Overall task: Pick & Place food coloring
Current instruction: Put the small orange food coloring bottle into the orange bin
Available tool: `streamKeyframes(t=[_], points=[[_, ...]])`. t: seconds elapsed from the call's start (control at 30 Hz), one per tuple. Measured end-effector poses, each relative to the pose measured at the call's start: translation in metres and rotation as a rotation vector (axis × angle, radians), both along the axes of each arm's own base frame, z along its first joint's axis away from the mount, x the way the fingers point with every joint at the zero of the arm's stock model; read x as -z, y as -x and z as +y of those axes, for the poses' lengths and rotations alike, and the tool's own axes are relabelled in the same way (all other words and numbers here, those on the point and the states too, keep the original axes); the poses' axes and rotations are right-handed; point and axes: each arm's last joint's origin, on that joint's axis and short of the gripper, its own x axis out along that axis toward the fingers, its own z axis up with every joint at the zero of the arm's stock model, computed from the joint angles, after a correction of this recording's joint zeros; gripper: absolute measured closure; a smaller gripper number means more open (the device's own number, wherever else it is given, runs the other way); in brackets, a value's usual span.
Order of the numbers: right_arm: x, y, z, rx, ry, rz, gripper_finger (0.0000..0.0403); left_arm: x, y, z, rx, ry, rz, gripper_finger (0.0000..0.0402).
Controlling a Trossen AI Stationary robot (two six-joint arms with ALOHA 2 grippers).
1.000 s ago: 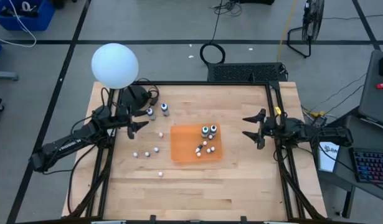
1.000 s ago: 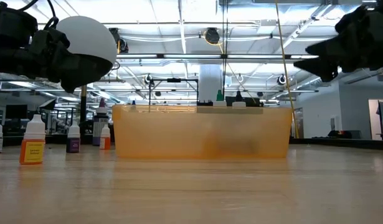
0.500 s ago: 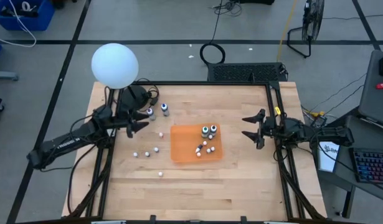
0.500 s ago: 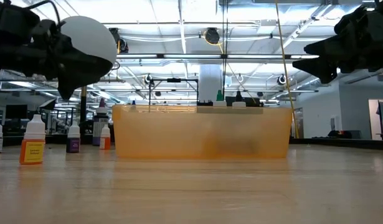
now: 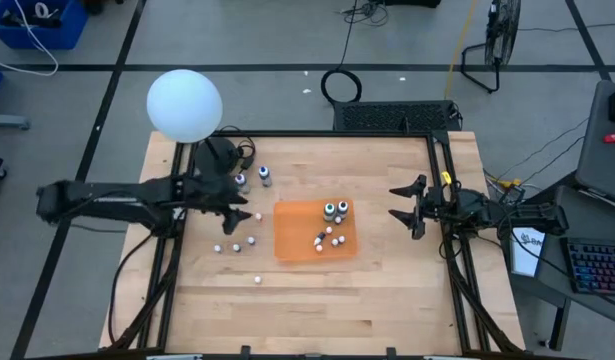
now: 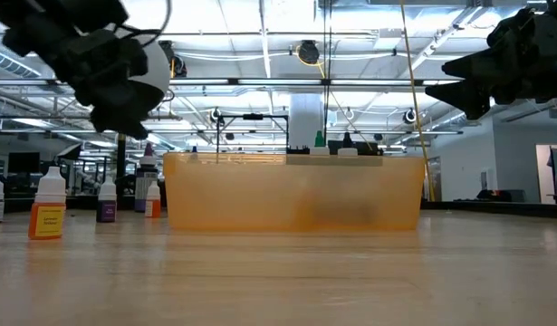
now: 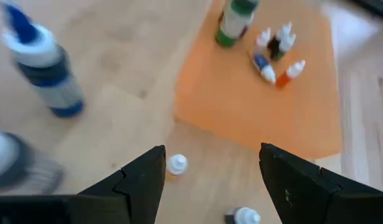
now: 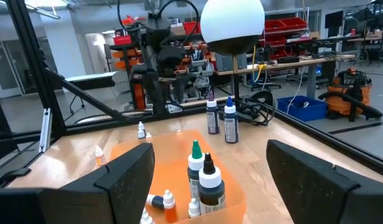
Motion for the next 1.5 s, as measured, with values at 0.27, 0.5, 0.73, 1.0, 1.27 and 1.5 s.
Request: streamKeyframes(t=[0.27, 0.5, 0.73, 1.0, 1.27, 1.5], points=[[0.000, 0.000, 0.000, 0.000, 0.000, -0.002, 0.0109, 0.023, -0.051, -0.007, 0.021, -0.030, 0.275, 0.0144], [0.000, 0.000, 0.000, 0.000, 0.000, -0.002, 0.0111, 0.036, -0.081, -0.004, 0.055, -0.072, 0.390, 0.0144], [0.000, 0.000, 0.000, -0.001, 0.000, -0.002, 0.0108, 0.059, -0.083, -0.001, 0.053, -0.107, 0.561, 0.0144], [0.000, 0.000, 0.000, -0.001, 0.000, -0.002, 0.0108, 0.068, -0.085, 0.006, 0.036, -0.109, 0.593, 0.0144], [0.000, 0.000, 0.000, 0.000, 0.000, -0.002, 0.0108, 0.076, -0.090, 0.008, 0.043, -0.114, 0.603, 0.0145], [0.000, 0.000, 0.000, -0.001, 0.000, -0.002, 0.0108, 0.077, -0.092, 0.008, 0.055, -0.112, 0.590, 0.0145]])
